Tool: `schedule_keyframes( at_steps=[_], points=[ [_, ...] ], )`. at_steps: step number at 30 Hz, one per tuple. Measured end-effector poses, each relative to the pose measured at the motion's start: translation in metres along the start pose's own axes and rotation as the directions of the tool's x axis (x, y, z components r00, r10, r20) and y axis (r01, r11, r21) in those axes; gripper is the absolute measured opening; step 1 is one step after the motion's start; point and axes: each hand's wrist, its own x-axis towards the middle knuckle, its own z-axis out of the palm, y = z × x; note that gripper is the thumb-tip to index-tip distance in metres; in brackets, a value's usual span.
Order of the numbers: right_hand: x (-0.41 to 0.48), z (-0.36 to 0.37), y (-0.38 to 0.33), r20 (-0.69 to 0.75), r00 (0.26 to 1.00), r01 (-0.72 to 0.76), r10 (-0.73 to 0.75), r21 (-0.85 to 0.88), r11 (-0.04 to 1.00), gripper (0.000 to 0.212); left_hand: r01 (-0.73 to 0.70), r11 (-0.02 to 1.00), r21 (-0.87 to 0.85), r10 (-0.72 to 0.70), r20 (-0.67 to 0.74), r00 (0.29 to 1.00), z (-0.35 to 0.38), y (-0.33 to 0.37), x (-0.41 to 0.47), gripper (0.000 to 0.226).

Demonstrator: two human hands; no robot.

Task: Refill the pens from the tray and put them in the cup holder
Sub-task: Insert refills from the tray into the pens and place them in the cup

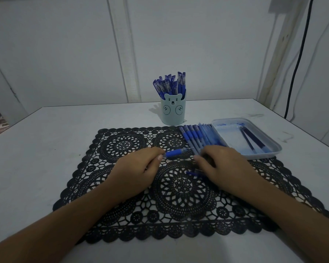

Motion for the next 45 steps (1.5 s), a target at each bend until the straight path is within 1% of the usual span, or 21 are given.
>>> schedule_keyframes(
  at_steps=[3, 5, 9, 12, 14, 17, 20, 21, 22, 24, 26, 27, 28, 30, 33, 35, 37, 40, 42, 44, 45],
  points=[
    [0.002, -0.003, 0.001, -0.091, 0.99, -0.085, 0.111, 0.253, 0.964, 0.017, 0.008, 1.0, 0.0, -0.008, 0.004, 1.0, 0.0, 0.0, 0.0, 0.03],
    [0.001, -0.005, -0.002, -0.028, 0.992, -0.097, 0.121, 0.428, 0.898, 0.013, -0.004, 1.0, 0.003, 0.004, 0.005, 1.0, 0.0, 0.0, 0.0, 0.032],
    [0.001, -0.003, -0.007, 0.063, 0.996, -0.088, 0.064, 0.51, 0.856, 0.006, -0.039, 0.999, 0.011, 0.039, 0.015, 0.999, 0.001, -0.002, -0.001, 0.039],
    [0.002, -0.005, -0.006, -0.005, 0.996, -0.071, 0.092, 0.584, 0.809, 0.014, -0.034, 0.999, -0.008, 0.034, 0.011, 0.999, 0.001, -0.001, 0.0, 0.036],
    [0.004, -0.01, -0.003, -0.044, 0.985, -0.095, 0.167, 0.672, 0.734, 0.015, 0.014, 0.999, -0.041, -0.014, 0.015, 1.0, 0.001, -0.002, 0.0, 0.028],
    [0.011, -0.018, 0.015, -0.084, 0.935, -0.132, 0.344, 0.819, 0.559, 0.017, 0.069, 0.993, -0.091, -0.071, -0.016, 0.997, 0.001, -0.005, 0.001, 0.024],
    [0.021, -0.03, 0.04, -0.166, 0.824, -0.077, 0.542, 0.914, 0.398, 0.018, 0.112, 0.988, -0.107, -0.117, -0.046, 0.992, 0.001, -0.006, 0.002, 0.028],
    [0.024, -0.033, 0.048, -0.211, 0.78, -0.046, 0.588, 0.919, 0.392, 0.017, 0.127, 0.985, -0.113, -0.134, -0.051, 0.99, 0.001, -0.006, 0.002, 0.027],
    [0.025, -0.035, 0.054, -0.272, 0.745, -0.033, 0.61, 0.897, 0.44, 0.016, 0.141, 0.983, -0.118, -0.148, -0.052, 0.988, 0.001, -0.006, 0.002, 0.023],
    [0.023, -0.033, 0.062, -0.414, 0.733, -0.044, 0.54, 0.763, 0.645, 0.014, 0.163, 0.98, -0.112, -0.169, -0.049, 0.984, 0.001, -0.006, 0.003, 0.017],
    [0.02, -0.024, 0.064, -0.504, 0.797, -0.041, 0.333, 0.505, 0.862, 0.015, 0.176, 0.979, -0.098, -0.181, -0.047, 0.982, 0.001, -0.005, 0.003, 0.017],
    [0.02, -0.019, 0.064, -0.508, 0.831, -0.035, 0.225, 0.356, 0.934, 0.016, 0.179, 0.979, -0.095, -0.184, -0.044, 0.982, 0.0, -0.004, 0.003, 0.017],
    [0.02, -0.014, 0.065, -0.479, 0.868, -0.021, 0.129, 0.224, 0.974, 0.017, 0.183, 0.979, -0.094, -0.188, -0.042, 0.981, 0.0, -0.004, 0.003, 0.017],
    [0.022, -0.008, 0.07, -0.328, 0.945, 0.029, -0.015, 0.036, 0.999, 0.018, 0.192, 0.977, -0.09, -0.196, -0.037, 0.98, 0.0, -0.004, 0.003, 0.018],
    [0.022, -0.002, 0.078, -0.114, 0.986, 0.109, -0.125, -0.135, 0.985, 0.02, 0.194, 0.977, -0.087, -0.197, -0.031, 0.98, 0.0, -0.005, 0.003, 0.018],
    [0.022, -0.002, 0.078, -0.115, 0.99, 0.063, -0.079, -0.14, 0.988, 0.023, 0.198, 0.976, -0.086, -0.2, -0.021, 0.98, 0.0, -0.005, 0.003, 0.019],
    [0.023, -0.007, 0.076, -0.212, 0.977, -0.037, 0.018, -0.087, 0.996, 0.024, 0.21, 0.974, -0.085, -0.211, -0.01, 0.977, 0.0, -0.005, 0.003, 0.018],
    [0.028, -0.019, 0.083, -0.329, 0.916, -0.283, 0.229, -0.125, 0.951, 0.021, 0.208, 0.975, -0.076, -0.209, -0.003, 0.978, 0.0, -0.005, 0.004, 0.018],
    [0.027, -0.025, 0.092, -0.289, 0.88, -0.453, 0.378, -0.268, 0.85, 0.028, 0.205, 0.976, -0.067, -0.206, -0.004, 0.979, 0.001, -0.006, 0.004, 0.018],
    [0.027, -0.029, 0.099, -0.16, 0.841, -0.535, 0.516, -0.375, 0.757, 0.035, 0.2, 0.978, -0.061, -0.2, -0.006, 0.98, 0.001, -0.006, 0.004, 0.019],
    [0.028, -0.028, 0.101, -0.101, 0.822, -0.551, 0.56, -0.385, 0.74, 0.033, 0.196, 0.979, -0.061, -0.197, -0.006, 0.98, 0.001, -0.006, 0.003, 0.019]
  ],
)
